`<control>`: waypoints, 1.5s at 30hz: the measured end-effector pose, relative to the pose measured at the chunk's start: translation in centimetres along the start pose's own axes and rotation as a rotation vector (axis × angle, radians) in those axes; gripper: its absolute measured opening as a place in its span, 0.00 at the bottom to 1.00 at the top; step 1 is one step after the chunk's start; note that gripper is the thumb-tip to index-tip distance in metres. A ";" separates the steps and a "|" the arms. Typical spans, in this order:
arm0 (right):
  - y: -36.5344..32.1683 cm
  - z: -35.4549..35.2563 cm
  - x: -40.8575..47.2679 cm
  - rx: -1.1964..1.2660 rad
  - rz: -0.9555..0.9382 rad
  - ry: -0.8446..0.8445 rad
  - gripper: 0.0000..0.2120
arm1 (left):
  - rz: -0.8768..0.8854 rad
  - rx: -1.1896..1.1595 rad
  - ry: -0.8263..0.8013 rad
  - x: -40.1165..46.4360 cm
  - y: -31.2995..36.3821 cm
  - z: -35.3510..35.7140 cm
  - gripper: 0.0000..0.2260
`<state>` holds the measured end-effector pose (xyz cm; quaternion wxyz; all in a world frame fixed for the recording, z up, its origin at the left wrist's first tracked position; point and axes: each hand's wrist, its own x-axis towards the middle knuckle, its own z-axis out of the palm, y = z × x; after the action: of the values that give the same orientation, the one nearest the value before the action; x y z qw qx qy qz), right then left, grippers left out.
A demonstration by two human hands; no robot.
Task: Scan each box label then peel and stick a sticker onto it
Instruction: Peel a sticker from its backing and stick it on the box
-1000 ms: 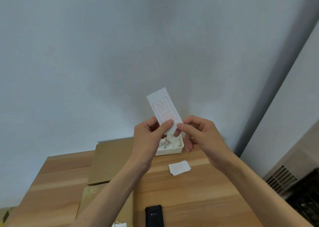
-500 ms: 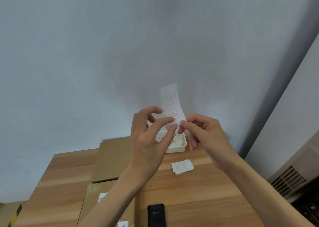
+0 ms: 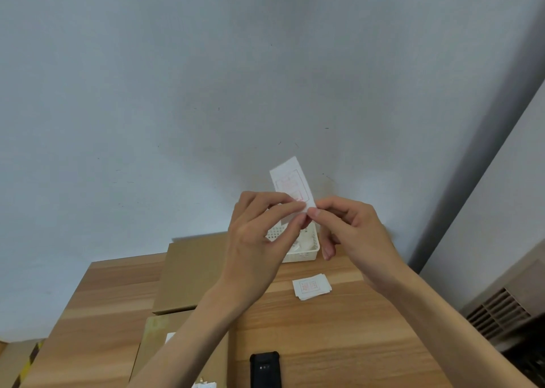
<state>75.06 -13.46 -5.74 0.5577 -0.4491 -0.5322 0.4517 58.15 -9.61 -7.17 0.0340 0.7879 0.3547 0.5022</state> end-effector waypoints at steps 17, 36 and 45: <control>-1.5 -0.9 -0.2 0.064 -0.091 -0.057 0.09 | 0.015 -0.087 0.025 0.8 1.4 -1.7 0.05; -1.3 -1.1 -0.4 -0.034 -0.135 -0.008 0.04 | -0.082 -0.174 -0.062 1.1 1.7 -1.4 0.05; -1.2 -1.0 -0.4 -0.151 -0.169 -0.007 0.05 | -0.257 -0.290 -0.131 1.6 2.4 -1.9 0.05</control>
<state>76.08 -14.11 -4.65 0.5563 -0.4419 -0.6026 0.3634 58.24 -11.01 -3.97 0.2339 0.7539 0.3733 0.4874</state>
